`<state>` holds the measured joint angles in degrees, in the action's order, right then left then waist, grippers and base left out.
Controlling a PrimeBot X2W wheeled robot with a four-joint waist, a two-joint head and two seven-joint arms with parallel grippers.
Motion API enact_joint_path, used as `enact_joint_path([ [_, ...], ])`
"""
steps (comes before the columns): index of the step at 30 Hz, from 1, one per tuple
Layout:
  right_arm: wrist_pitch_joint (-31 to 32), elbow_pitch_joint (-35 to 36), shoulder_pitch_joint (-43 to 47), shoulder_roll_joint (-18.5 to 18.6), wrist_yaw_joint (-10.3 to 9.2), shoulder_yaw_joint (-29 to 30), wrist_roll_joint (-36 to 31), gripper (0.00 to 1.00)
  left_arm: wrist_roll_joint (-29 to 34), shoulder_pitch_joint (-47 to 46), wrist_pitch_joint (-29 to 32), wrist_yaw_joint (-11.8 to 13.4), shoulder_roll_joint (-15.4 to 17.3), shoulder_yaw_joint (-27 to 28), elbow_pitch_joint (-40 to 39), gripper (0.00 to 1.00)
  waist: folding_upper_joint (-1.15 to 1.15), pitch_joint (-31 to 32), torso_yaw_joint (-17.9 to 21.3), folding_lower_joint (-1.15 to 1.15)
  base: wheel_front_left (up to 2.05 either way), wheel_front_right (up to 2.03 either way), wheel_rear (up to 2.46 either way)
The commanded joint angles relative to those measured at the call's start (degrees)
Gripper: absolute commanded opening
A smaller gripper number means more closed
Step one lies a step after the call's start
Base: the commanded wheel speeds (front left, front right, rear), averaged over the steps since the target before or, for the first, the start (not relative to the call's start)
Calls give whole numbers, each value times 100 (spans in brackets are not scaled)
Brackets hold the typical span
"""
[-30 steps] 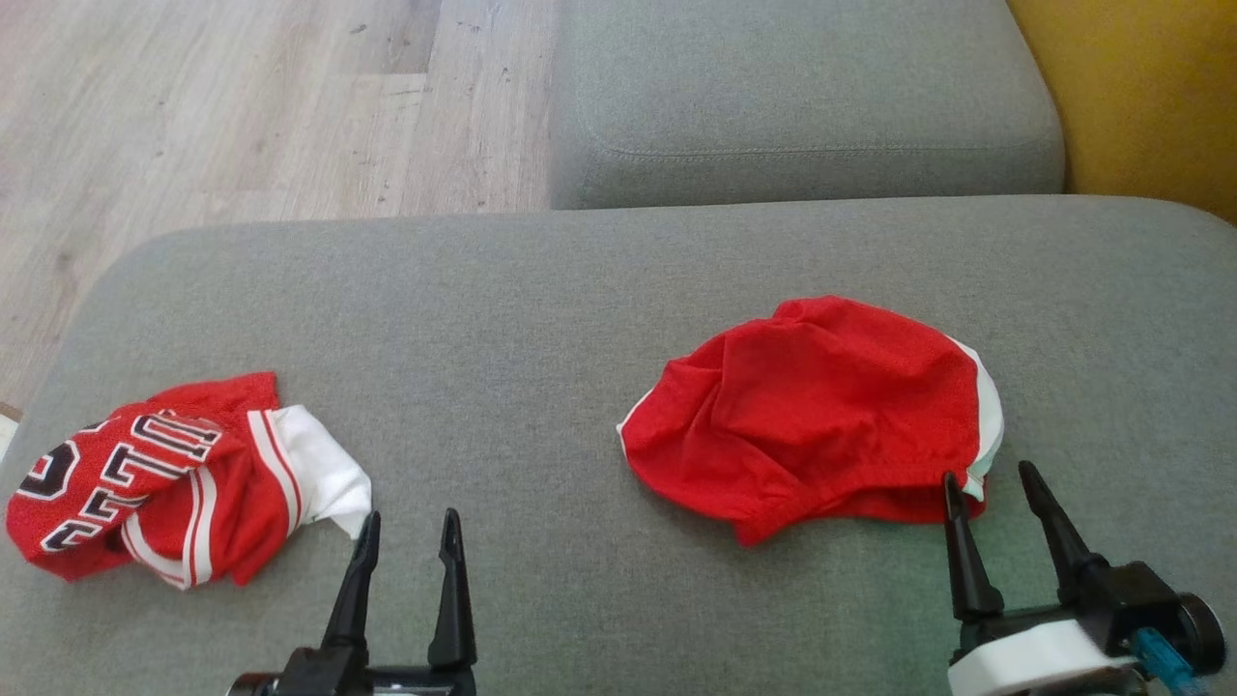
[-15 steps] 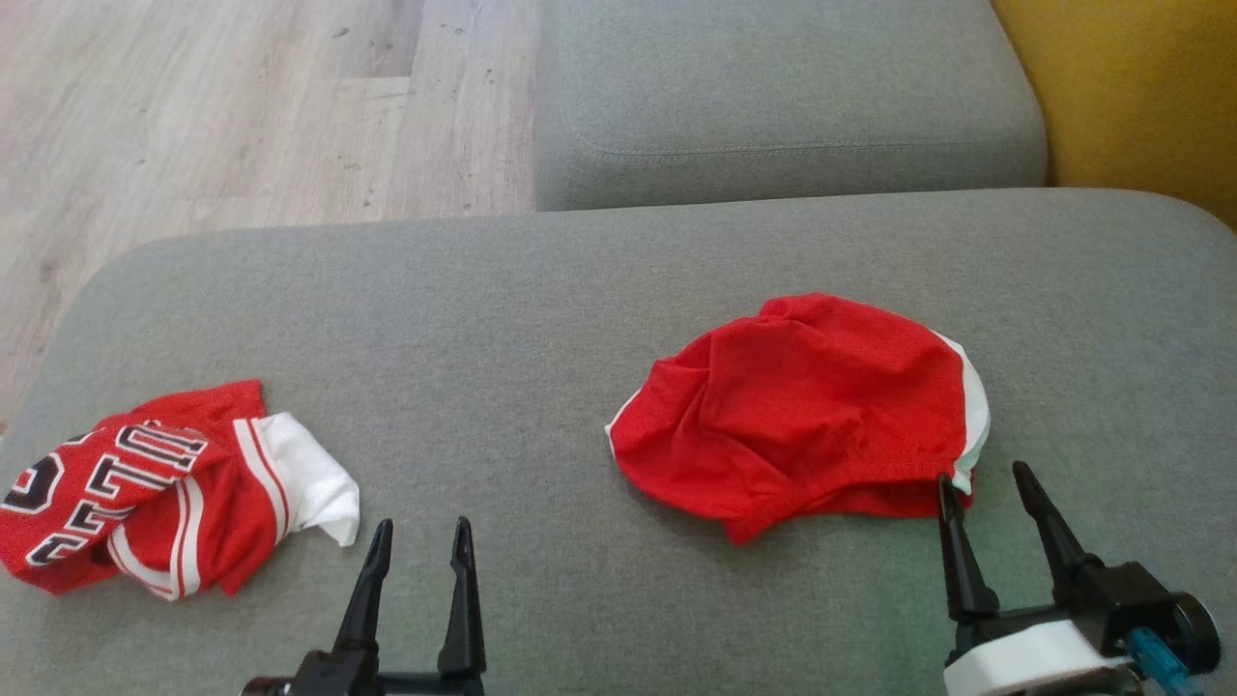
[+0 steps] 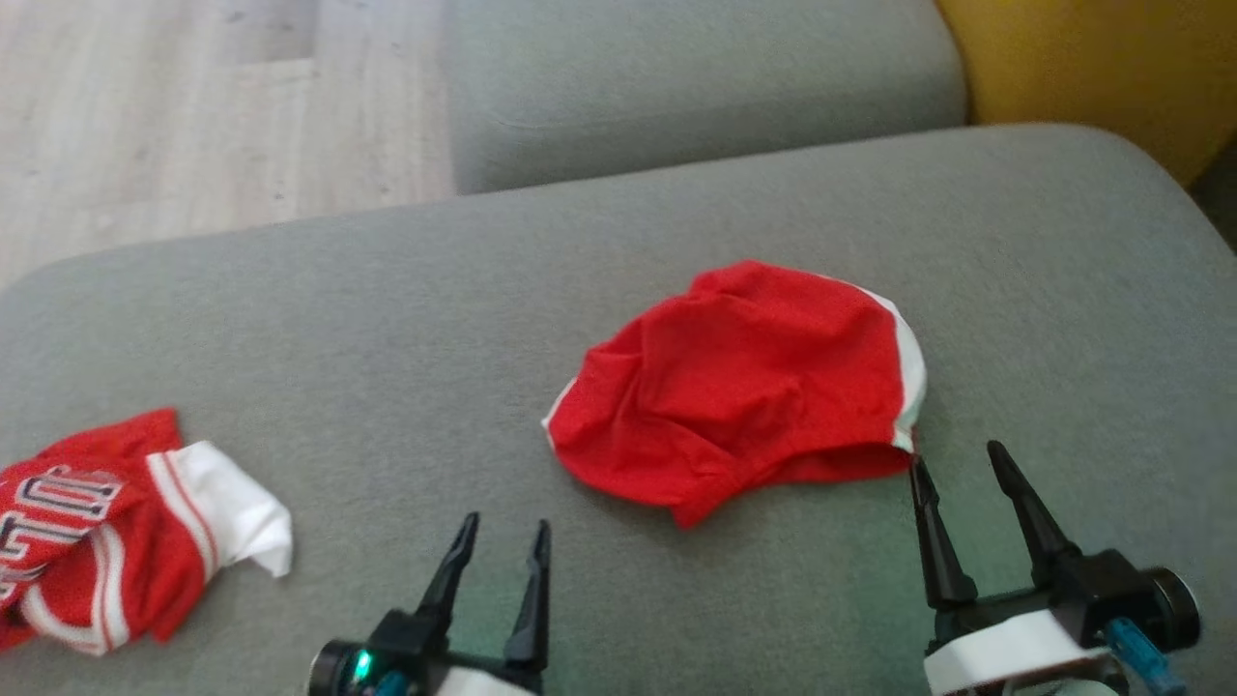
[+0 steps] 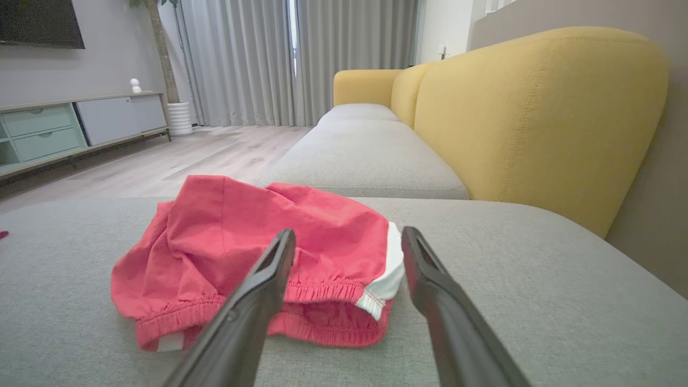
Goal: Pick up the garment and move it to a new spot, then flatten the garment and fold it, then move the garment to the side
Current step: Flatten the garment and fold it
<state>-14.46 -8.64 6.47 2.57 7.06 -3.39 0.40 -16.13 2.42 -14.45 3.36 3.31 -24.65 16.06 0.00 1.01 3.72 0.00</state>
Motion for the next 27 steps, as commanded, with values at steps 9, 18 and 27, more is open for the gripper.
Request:
enact_joint_path([
  [9,-54,365,-616,31,43,-312,-88,100,-994,-1648,-12,-327,-43,-634,1535,100,0,-807,860,0,0,0,0],
  [18,-54,387,-807,31,43,-362,-15,100,-1672,-2440,123,-502,-43,-1195,2609,37,0,-1103,1229,0,0,0,0],
  [27,-54,405,-861,31,43,-320,37,100,-1128,-3109,-48,-301,299,-1158,2721,0,0,-1177,1252,0,0,0,0],
])
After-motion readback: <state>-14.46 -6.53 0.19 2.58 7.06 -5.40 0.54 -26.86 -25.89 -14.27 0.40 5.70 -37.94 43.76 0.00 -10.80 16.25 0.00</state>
